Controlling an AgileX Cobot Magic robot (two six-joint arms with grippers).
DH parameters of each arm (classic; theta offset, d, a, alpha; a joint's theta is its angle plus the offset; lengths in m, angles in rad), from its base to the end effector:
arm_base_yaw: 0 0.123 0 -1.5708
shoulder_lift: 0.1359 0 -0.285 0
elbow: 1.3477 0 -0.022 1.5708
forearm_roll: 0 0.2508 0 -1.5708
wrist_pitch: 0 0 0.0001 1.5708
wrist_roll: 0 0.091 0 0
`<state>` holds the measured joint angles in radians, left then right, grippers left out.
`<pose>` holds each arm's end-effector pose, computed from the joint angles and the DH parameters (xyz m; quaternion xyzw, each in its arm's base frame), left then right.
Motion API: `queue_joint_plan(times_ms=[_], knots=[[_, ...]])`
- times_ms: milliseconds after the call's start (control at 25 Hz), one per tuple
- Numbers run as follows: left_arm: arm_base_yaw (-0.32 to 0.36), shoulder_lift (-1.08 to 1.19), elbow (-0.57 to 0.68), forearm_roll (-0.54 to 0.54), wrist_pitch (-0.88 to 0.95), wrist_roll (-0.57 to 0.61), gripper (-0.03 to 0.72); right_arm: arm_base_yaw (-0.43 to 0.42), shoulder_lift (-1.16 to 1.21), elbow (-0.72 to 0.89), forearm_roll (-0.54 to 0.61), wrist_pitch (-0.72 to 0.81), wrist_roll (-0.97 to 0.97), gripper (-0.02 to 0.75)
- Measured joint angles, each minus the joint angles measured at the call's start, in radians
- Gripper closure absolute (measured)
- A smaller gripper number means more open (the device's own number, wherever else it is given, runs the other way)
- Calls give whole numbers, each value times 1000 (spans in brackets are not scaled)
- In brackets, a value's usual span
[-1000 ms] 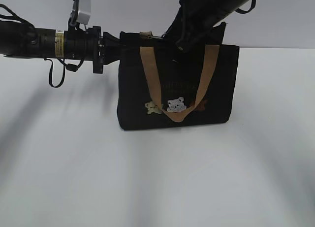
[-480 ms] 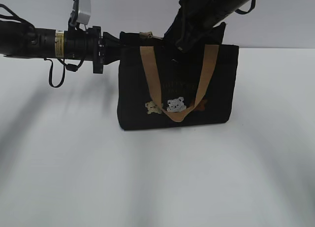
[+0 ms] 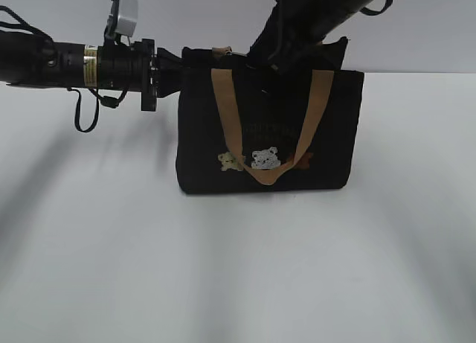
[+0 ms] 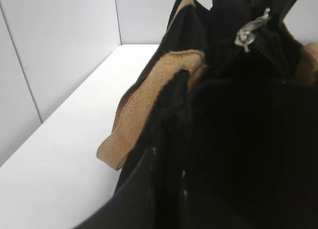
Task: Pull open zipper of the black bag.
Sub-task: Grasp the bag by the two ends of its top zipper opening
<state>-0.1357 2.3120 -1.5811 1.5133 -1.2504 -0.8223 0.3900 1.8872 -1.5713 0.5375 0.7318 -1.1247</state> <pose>0.4430 -0.1475 0.1590 0.5245 0.5455 -0.3950 0.5208 0.3839 0.1915 0.2776 -0.5336 0.7610 0.1093 0.3524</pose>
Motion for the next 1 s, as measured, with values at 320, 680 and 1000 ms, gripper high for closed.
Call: queue_joint_plan(times_ms=[320,680,1000], knots=[[-2,0,-7,-5,-3,0,669,0,-9,1,-2,-21,15,750],[-2,0,-7,0,4,0,669,0,2,1,6,1,52,724],[-1,0,-7,0,26,-1,669,0,2,1,53,13,57,653]])
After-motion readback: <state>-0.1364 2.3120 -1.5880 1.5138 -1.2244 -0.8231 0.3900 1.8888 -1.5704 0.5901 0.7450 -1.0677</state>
